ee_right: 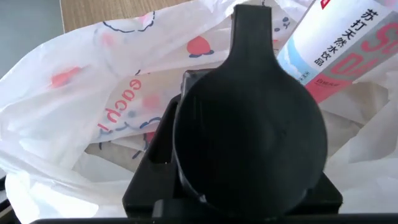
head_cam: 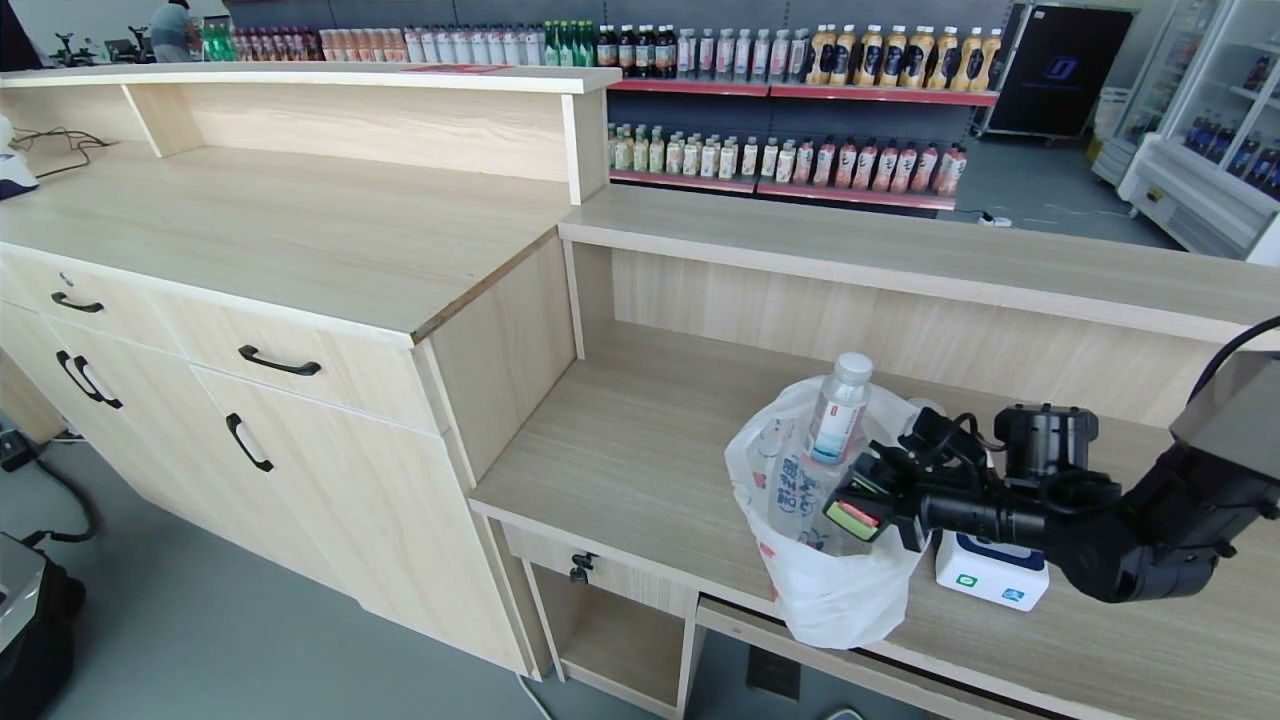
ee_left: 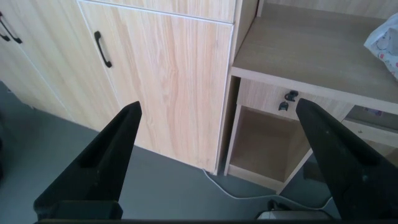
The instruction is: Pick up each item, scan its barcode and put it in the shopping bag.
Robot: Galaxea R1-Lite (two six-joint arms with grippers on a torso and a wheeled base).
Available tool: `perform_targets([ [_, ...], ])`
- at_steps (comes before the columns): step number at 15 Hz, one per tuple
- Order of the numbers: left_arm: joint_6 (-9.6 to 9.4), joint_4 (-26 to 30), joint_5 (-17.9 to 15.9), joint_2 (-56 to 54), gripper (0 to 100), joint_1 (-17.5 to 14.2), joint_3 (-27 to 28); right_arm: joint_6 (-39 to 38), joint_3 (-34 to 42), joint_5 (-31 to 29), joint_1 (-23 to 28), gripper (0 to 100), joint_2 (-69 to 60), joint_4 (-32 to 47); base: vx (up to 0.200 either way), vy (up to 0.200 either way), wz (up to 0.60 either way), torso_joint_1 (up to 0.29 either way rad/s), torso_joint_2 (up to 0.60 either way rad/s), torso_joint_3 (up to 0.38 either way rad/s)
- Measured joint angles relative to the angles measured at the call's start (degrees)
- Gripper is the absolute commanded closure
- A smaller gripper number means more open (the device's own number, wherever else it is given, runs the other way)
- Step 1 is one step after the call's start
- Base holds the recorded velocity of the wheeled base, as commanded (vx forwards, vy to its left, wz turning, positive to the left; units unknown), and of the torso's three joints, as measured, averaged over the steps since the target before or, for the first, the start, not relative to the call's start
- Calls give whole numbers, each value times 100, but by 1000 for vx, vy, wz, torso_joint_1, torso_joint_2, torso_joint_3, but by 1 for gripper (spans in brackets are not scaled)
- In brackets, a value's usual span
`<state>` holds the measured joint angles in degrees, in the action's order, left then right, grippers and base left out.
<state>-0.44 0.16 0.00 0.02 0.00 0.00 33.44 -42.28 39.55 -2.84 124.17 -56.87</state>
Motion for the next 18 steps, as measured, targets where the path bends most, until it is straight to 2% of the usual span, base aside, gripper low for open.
perform_targets([
  [6,0,2,0,0,0,0,0,28,6,2,116,100,215,2,0,0,0,0,0,0],
  [7,0,2,-2,0,0,0,0,33,-5,2,137,0,234,5,0,0,0,0,0,0],
  [14,0,2,0,0,0,0,0,-49,-96,0,119,0,182,10,0,0,0,0,0,0],
  [18,0,2,0,0,0,0,0,-148,-182,0,166,0,-413,27,0,0,0,0,0,0],
])
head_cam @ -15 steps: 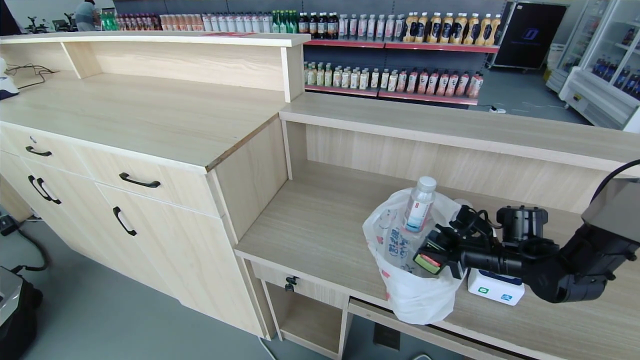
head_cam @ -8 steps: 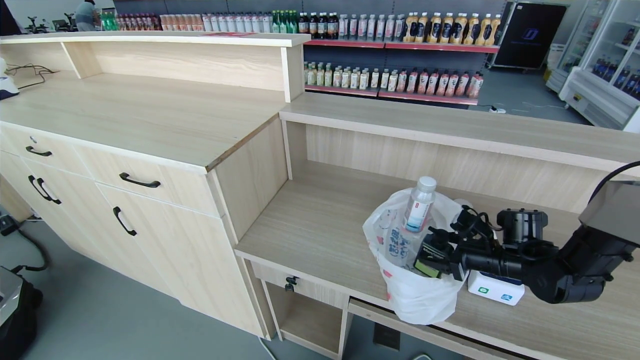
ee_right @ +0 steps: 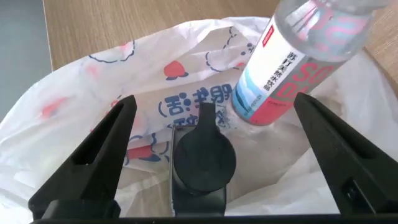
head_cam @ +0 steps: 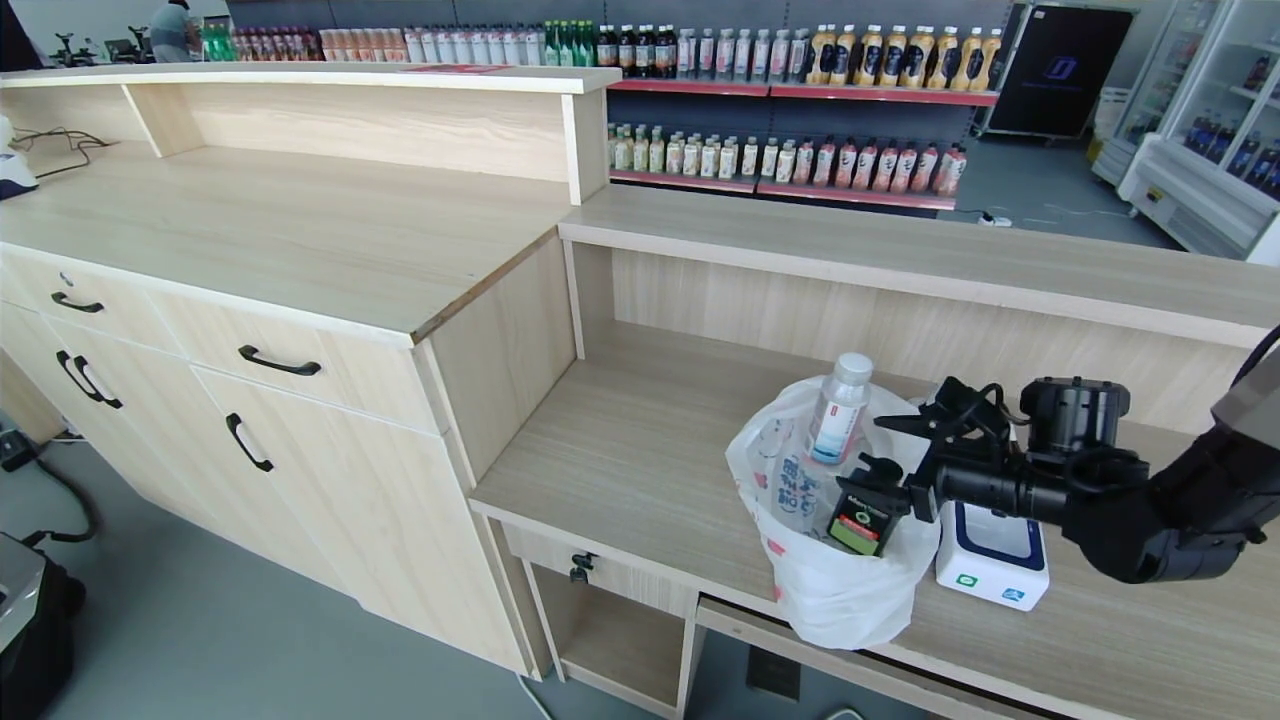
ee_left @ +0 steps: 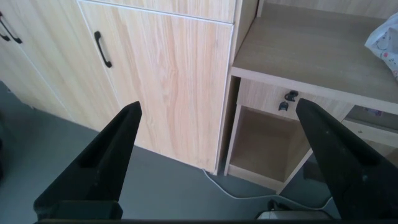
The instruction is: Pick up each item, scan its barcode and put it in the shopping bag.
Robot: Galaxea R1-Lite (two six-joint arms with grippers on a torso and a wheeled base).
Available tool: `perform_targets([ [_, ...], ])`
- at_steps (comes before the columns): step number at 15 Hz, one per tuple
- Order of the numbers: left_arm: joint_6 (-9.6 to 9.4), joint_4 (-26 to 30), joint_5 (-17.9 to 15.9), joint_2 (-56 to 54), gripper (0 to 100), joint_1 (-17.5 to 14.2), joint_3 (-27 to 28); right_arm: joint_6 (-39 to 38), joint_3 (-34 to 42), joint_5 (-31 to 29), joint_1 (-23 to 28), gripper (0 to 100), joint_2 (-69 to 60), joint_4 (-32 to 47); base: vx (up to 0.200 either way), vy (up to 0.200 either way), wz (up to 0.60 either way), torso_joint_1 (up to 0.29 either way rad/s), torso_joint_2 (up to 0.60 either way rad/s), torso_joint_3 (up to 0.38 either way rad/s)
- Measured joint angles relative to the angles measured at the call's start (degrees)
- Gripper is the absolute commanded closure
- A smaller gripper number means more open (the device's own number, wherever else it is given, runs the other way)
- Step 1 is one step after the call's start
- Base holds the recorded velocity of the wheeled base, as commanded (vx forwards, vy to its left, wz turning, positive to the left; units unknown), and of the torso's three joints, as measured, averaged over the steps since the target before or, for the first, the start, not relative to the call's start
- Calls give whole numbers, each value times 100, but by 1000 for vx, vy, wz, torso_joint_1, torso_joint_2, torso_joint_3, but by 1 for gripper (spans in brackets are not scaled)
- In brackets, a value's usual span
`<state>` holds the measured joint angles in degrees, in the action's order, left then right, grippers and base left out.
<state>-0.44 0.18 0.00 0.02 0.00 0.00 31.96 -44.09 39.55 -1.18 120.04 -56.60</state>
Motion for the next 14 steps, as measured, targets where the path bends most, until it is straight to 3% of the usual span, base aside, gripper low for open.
perform_targets([
  [5,0,-2,0,0,0,0,0,-246,589,-347,230,0,-1486,373,0,0,-120,1,1,0],
  [8,0,-2,0,0,0,0,0,-383,929,-1894,355,0,-2514,725,0,0,-600,2,1,-2],
  [12,0,0,0,0,0,0,0,-750,1128,-3132,434,0,-3890,1746,0,0,-600,5,4,4],
  [14,0,-2,0,0,0,0,0,-1130,1264,-3651,468,0,-4515,2124,0,0,0,0,0,0],
])
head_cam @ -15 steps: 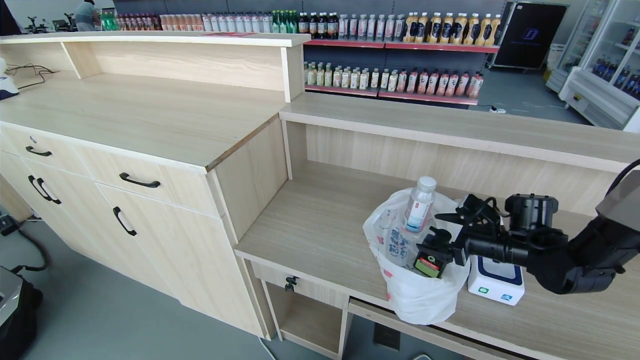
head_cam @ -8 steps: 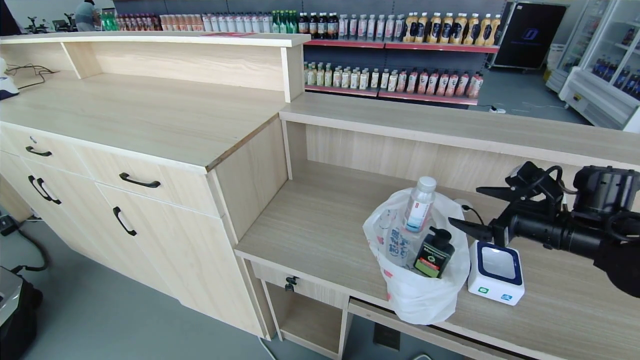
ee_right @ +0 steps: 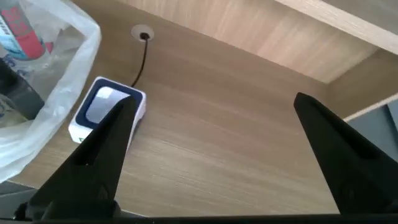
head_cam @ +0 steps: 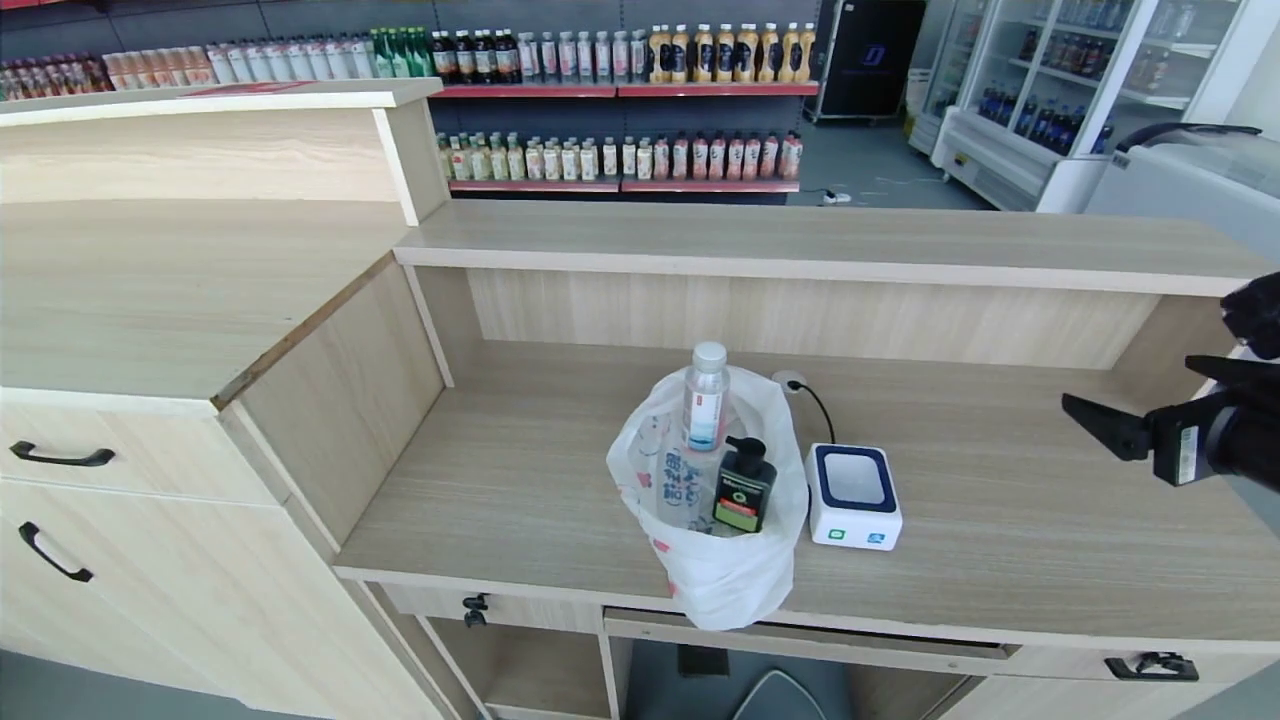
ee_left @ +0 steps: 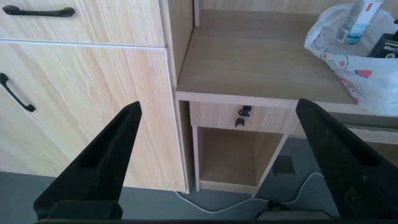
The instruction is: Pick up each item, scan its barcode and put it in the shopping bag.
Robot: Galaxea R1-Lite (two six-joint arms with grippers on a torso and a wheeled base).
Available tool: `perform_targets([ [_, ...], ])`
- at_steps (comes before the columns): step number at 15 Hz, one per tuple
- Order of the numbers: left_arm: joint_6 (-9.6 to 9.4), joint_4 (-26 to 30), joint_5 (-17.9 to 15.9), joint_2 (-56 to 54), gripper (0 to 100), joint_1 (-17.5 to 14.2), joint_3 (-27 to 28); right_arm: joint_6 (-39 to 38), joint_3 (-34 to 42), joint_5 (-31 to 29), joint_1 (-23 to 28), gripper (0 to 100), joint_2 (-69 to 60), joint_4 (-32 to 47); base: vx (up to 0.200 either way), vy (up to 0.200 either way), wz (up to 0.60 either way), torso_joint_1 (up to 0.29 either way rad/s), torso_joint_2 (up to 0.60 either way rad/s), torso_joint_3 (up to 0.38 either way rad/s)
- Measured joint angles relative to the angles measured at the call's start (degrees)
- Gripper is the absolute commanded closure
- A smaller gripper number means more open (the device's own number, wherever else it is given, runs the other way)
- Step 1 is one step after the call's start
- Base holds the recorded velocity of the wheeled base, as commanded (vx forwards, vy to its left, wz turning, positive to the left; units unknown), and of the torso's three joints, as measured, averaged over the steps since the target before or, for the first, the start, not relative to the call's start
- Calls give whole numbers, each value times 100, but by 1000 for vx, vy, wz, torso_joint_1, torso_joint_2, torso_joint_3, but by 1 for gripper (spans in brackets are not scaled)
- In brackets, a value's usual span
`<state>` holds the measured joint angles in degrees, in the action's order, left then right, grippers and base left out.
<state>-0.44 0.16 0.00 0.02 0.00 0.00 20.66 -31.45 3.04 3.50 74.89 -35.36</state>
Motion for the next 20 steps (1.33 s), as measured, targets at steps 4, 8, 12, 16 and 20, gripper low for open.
perform_targets([
  [4,0,2,0,0,0,0,0,-569,1009,-527,5,0,-1187,90,0,0,0,0,0,0],
  [8,0,2,0,0,0,0,0,-550,2272,-592,-232,0,-2887,116,0,0,0,0,0,0],
  [12,0,2,0,0,0,2,0,-666,3020,-572,-495,0,-4501,885,0,0,0,0,0,0],
  [16,0,2,0,0,0,0,0,-1364,3127,-557,-405,0,-6078,2848,0,0,0,0,0,0],
  [20,0,0,0,0,0,0,0,-1799,3145,-169,-405,0,-7131,3373,0,0,0,0,0,0],
])
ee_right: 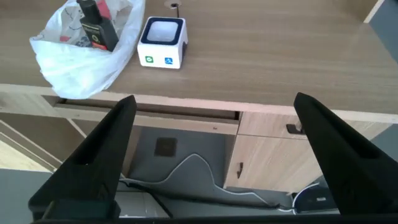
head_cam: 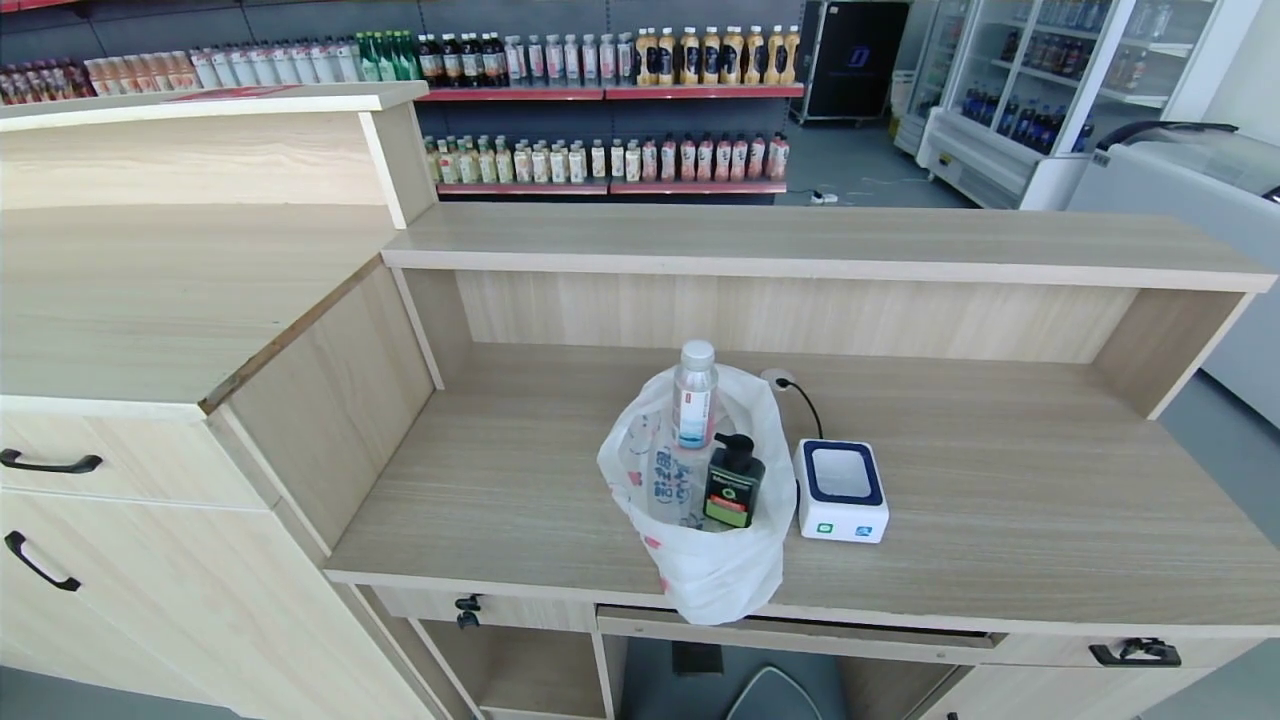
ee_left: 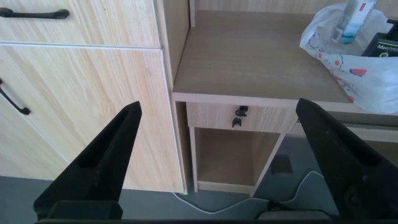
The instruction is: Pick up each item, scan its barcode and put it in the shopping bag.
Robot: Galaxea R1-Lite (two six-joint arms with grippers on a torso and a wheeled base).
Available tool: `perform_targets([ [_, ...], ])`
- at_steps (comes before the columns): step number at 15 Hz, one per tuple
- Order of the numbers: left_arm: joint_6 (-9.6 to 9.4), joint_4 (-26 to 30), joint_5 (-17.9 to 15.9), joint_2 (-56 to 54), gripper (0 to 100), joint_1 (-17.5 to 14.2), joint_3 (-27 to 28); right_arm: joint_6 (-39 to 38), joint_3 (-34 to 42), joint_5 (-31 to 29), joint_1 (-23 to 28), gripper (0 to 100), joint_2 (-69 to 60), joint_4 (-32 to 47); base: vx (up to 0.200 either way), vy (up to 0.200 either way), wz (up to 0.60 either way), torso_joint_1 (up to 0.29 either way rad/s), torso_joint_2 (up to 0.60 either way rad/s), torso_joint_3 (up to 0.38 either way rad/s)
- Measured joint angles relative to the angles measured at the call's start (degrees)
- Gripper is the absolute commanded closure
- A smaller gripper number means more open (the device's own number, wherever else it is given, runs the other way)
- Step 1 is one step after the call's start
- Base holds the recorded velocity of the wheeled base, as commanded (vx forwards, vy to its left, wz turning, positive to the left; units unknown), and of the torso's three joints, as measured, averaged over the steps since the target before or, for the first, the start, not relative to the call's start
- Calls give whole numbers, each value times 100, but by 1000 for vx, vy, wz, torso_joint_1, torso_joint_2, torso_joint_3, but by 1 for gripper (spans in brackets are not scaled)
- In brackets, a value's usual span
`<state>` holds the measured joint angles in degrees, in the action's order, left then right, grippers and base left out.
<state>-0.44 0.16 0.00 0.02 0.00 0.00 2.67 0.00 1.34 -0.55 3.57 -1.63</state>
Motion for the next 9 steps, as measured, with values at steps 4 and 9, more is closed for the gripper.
perform_targets([
  [4,0,2,0,0,0,0,0,-84,0,0,13,0,-317,27,0,0,0,0,0,0],
  [9,0,2,0,0,0,0,0,-79,0,0,13,0,-375,27,0,0,0,0,0,0],
])
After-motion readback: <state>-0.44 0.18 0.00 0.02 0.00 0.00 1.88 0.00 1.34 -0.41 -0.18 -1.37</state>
